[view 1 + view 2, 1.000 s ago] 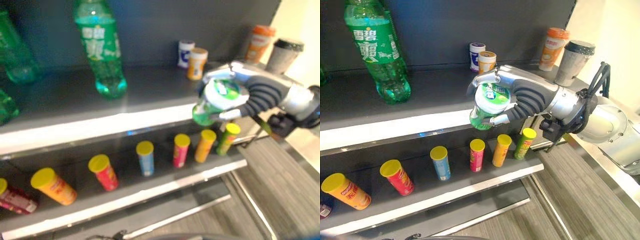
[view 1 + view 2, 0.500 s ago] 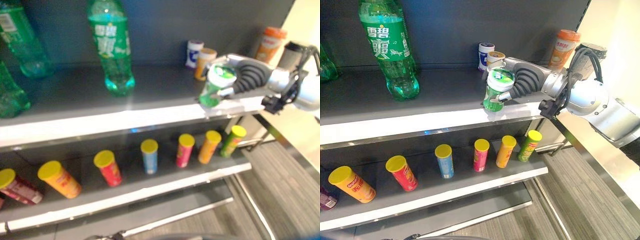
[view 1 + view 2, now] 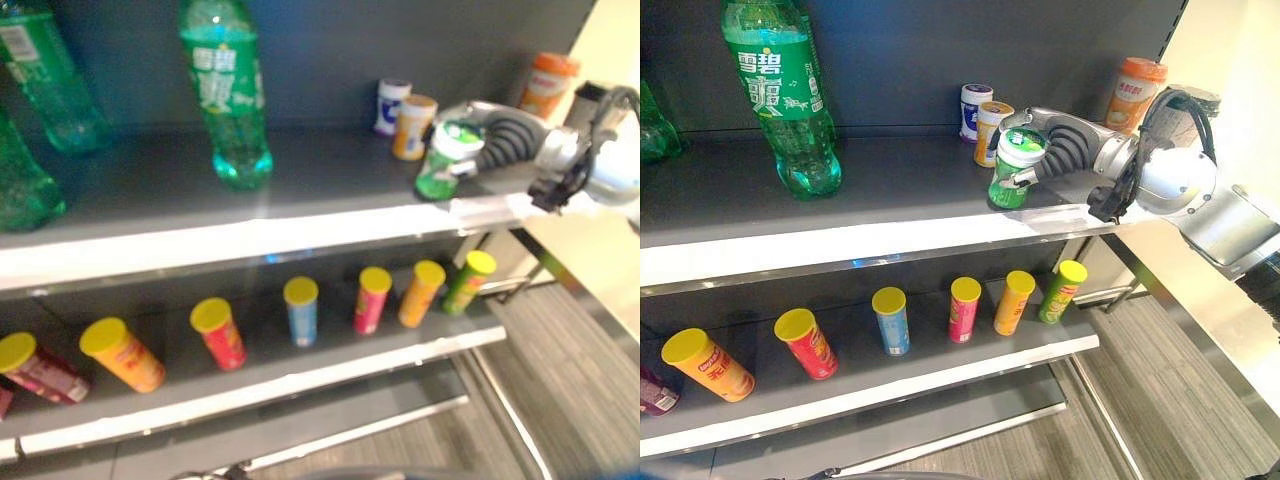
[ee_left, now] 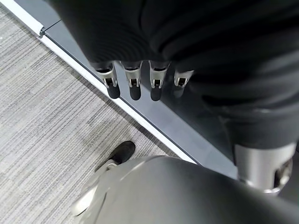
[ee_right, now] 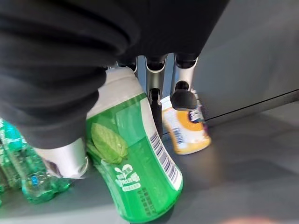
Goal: Put the goods on the table back onto the shelves and tidy them up.
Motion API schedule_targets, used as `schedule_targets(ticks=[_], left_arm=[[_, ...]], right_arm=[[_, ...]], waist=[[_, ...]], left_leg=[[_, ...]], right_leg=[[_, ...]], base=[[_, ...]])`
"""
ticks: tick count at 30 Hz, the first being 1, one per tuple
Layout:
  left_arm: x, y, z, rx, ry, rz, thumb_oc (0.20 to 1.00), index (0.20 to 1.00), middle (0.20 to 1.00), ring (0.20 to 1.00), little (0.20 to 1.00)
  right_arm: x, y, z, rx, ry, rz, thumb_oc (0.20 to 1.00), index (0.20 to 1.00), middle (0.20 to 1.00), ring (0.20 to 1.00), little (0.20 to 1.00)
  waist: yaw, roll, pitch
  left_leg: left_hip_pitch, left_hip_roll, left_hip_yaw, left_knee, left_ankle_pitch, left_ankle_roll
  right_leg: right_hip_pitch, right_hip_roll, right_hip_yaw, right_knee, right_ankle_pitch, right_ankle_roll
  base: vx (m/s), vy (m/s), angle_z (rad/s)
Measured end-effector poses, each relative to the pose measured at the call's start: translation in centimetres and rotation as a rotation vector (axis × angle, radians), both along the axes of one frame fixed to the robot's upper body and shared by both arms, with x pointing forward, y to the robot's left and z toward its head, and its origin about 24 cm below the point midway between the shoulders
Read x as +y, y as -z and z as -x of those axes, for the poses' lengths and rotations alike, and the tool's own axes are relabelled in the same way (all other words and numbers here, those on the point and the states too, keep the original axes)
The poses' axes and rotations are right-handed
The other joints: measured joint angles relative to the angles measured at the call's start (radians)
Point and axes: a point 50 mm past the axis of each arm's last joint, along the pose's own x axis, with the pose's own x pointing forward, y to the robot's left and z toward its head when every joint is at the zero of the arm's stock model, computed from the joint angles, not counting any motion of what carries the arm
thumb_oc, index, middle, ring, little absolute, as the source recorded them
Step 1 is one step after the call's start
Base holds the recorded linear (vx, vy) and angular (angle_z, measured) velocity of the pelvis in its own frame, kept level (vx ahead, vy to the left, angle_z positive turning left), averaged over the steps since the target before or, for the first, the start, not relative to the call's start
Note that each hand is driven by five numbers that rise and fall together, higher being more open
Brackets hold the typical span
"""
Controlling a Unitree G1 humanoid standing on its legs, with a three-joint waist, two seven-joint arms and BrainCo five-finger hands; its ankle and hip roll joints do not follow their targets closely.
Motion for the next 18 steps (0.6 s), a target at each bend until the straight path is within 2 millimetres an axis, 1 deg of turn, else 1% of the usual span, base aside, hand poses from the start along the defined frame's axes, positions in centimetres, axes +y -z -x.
schedule_targets(ticks=[7,15,18], left_arm=[[0.0,0.0,0.1,0.005,0.000,0.006,1.000,1.000,1.000,1.000,1.000],[-0.2,0.0,0.1,0.002,-0.015,0.015,1.000,1.000,1.000,1.000,1.000],[-0.2,0.0,0.1,0.001,-0.014,0.015,1.000,1.000,1.000,1.000,1.000]], right_arm=[[-0.3,0.1,-0.2,0.004,0.016,0.010,0.200,0.200,0.200,0.200,0.200],[-1.5,0.5,-0.7,0.021,0.079,0.013,0.200,0.200,0.200,0.200,0.200],[-1.6,0.5,-0.7,0.015,0.086,0.021,0.200,0.200,0.200,0.200,0.200]], waist=[[0.000,0.002,0.002],[0.000,0.010,0.012],[0.000,0.010,0.012]], left_leg=[[-0.001,0.000,-0.002,0.000,0.000,0.000],[-0.002,0.000,-0.005,0.000,0.000,0.000],[-0.002,0.000,-0.005,0.000,0.000,0.000]], right_leg=[[0.000,0.000,-0.001,0.000,0.000,0.000],[-0.001,0.000,-0.003,0.000,0.000,0.000],[0.000,0.000,-0.004,0.000,0.000,0.000]], base=[[0.00,0.000,0.00],[0.00,0.000,0.00],[0.00,0.000,0.00]])
